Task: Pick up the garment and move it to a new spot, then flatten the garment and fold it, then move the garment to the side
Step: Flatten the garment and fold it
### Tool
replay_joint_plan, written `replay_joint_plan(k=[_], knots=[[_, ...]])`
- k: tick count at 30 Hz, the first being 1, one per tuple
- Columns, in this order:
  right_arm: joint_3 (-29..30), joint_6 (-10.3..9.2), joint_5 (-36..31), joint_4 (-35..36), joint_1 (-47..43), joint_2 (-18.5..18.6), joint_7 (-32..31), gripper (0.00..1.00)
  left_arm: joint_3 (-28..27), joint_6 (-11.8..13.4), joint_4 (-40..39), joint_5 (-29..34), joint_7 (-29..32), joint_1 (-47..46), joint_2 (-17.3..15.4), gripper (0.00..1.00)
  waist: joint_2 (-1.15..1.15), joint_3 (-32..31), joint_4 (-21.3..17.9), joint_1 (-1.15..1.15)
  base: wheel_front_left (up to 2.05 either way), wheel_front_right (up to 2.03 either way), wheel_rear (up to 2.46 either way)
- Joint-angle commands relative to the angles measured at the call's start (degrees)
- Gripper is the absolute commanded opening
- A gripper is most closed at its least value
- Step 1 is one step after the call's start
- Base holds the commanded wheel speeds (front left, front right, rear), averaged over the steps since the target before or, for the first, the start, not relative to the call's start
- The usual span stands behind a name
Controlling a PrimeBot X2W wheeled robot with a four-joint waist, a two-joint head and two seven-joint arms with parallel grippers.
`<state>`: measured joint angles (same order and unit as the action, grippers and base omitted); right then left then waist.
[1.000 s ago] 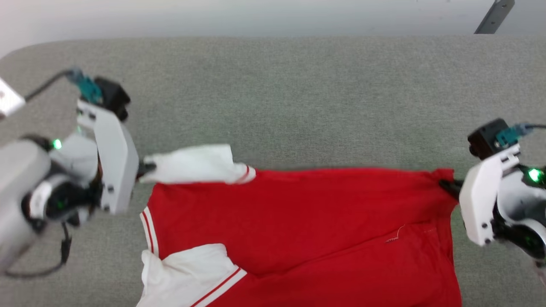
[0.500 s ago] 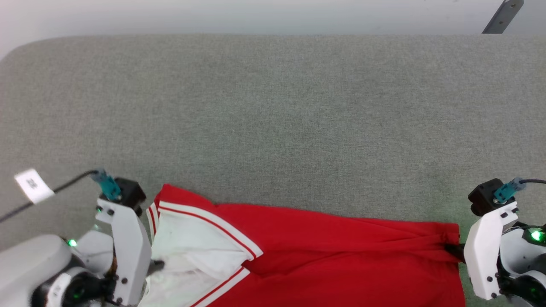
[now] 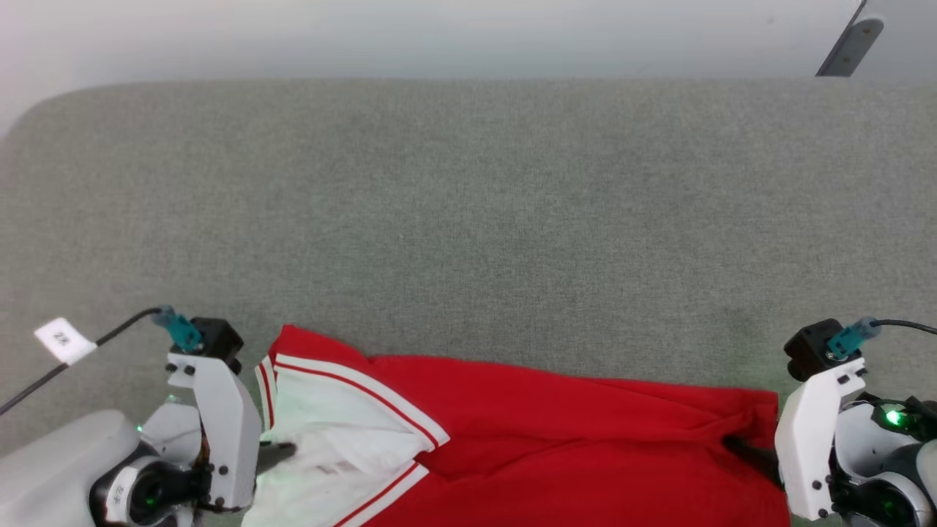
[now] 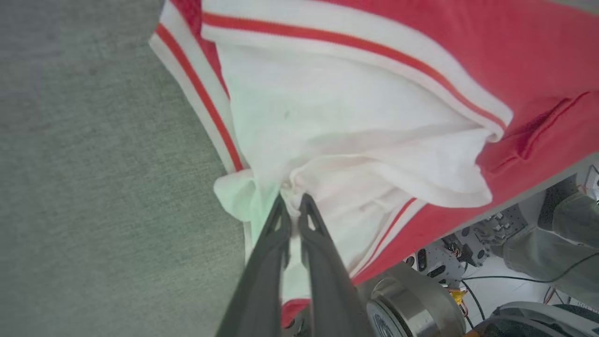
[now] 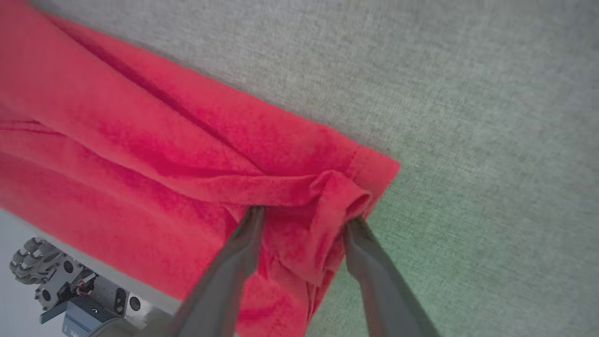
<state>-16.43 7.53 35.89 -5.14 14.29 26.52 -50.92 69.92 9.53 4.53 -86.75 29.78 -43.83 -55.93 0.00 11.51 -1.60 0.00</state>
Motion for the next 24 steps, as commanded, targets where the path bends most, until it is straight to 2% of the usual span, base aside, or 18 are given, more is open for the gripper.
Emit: replay_joint_plan(k=[1,8,19,22,24], knots=[[0.47,-0.09,0.57,0.06,-1.26,0.15,0.08,1.0,-0.06,-0.34,0.1,0.04,-0.61,1.13,0.09,1.0,0.0,-1.03,0.22,0.0,0.0,0.0,0.0],[4.43,-0.09,1.85,1.98,-5.59,-0.86,0.84,1.0,-2.29,-0.74,-0.97,-0.3,-9.84,5.02,-0.72,1.0,0.0,-4.42,0.81,0.0,0.0,0.0,0.0],[10.91,-0.09,0.09,0.32,-10.57,-3.11,2.06,1.0,-5.26,-2.52,-2.12,5.22,-34.37,14.22,-1.53,1.0,0.0,-7.71,2.97,0.0,0.0,0.0,0.0],[11.06,-0.1,-0.21,-1.2,-9.73,-3.33,2.34,1.0,-6.2,-2.0,-0.64,7.56,-41.1,16.27,-1.29,1.0,0.0,-8.26,3.69,0.0,0.0,0.0,0.0],[11.07,-0.09,-0.4,-2.58,-9.33,-3.49,2.26,1.0,-7.52,-1.26,0.5,8.08,-43.55,17.63,-0.71,1.0,0.0,-8.61,4.32,0.0,0.0,0.0,0.0]])
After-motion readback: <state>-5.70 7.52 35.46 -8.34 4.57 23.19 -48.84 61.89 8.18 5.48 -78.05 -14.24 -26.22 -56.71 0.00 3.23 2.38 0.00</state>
